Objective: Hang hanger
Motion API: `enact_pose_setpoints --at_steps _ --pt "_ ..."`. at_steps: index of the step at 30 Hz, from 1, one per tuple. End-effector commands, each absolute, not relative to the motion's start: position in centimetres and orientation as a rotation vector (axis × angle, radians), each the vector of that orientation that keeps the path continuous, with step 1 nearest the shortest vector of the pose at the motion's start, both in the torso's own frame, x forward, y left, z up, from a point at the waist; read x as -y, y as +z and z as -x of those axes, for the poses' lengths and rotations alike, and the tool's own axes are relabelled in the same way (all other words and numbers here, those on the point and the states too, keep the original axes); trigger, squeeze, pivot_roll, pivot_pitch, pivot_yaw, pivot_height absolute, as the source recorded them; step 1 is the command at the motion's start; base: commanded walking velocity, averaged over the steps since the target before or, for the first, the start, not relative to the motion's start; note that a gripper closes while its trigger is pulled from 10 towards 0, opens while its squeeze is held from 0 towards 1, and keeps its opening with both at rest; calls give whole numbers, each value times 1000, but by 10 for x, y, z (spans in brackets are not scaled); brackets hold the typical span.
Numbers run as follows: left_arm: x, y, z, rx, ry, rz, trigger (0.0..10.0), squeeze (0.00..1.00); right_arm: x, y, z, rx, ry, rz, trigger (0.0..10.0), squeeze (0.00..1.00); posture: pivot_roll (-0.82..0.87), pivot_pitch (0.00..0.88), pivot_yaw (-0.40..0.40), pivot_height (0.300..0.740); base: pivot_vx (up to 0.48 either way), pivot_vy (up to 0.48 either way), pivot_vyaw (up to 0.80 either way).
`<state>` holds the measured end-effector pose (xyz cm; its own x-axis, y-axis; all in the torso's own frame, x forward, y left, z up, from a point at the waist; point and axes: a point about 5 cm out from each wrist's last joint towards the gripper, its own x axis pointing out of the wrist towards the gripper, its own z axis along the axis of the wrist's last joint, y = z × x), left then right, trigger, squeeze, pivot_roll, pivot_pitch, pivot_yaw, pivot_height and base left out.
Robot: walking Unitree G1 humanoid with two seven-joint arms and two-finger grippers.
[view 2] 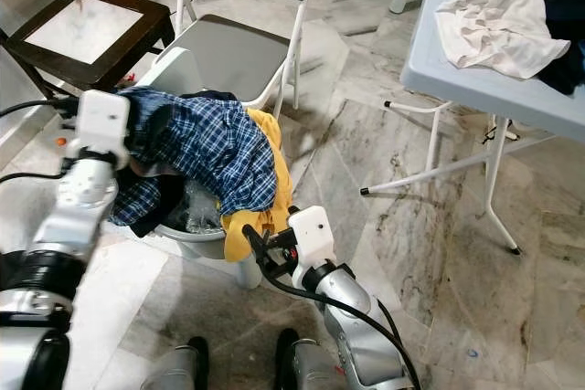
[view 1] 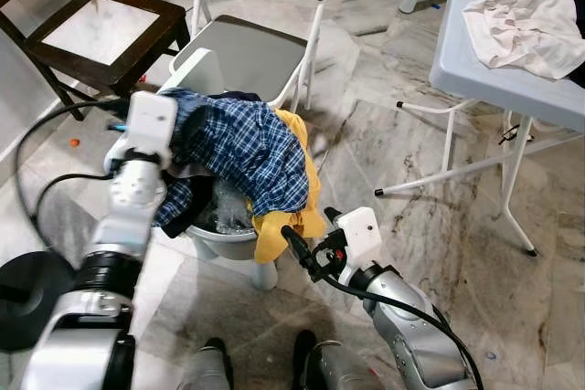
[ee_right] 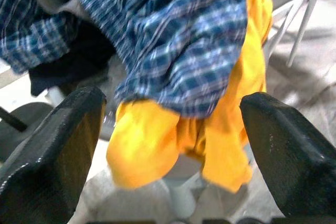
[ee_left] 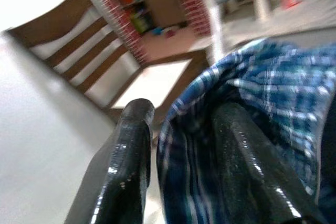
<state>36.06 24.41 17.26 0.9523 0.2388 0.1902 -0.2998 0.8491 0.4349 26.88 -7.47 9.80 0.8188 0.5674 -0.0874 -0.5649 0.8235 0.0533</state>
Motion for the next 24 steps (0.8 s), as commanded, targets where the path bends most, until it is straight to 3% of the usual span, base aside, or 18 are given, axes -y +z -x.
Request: enact_pose_setpoints --at_steps 1,5,10,18,24 --pt "-249 160 -355 90 284 -471 10000 1000 75 93 -267 -132 614 -22 10000 0 74 282 -81 740 0 0 0" --pt "-244 144 -351 17 200 -485 10000 1000 75 93 -269 -131 619 -19 10000 0 83 281 -87 740 0 0 0" --pt "-239 126 -343 -48 93 -638 10000 1000 76 93 -268 -133 624 -15 10000 0 83 282 -91 740 0 0 0" --pt "-240 145 -332 75 118 -727 10000 1000 78 91 -265 -138 616 -18 10000 0 76 281 -87 740 0 0 0" --pt "-273 167 -317 162 378 -685 10000 1000 77 92 -267 -138 624 -18 10000 0 85 282 -95 740 0 0 0"
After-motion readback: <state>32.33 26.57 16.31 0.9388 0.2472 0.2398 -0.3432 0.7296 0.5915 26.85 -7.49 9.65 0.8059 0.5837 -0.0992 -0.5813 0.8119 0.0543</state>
